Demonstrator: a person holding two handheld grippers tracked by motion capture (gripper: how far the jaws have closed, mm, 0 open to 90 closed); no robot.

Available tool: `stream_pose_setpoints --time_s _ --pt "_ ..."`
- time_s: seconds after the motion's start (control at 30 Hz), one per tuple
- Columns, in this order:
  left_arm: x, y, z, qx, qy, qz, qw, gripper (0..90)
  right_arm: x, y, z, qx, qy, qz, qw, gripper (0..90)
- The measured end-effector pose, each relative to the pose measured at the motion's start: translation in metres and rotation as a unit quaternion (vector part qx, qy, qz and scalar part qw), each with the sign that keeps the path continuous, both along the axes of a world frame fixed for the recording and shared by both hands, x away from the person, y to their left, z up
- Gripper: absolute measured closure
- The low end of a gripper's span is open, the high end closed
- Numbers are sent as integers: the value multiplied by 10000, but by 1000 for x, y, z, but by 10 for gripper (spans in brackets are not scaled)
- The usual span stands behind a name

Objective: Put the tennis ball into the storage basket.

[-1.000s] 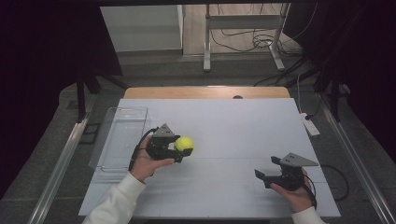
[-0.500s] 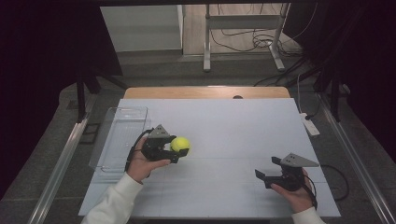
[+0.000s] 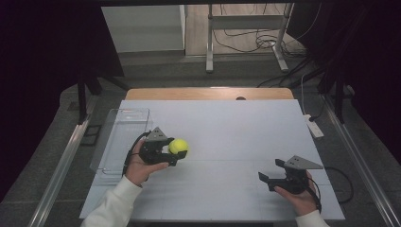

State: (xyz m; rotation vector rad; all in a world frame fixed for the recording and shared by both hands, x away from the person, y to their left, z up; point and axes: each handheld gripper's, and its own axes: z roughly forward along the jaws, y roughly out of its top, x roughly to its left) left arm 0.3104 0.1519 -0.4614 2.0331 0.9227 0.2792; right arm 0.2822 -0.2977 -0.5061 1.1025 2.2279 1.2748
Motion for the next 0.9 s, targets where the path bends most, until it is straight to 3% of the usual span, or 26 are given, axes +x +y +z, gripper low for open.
stream_pose_setpoints --time_s 0.9 --pt "0 21 10 -129 -95 312 9994 261 0 0 0 -13 -4 1 10000 112"
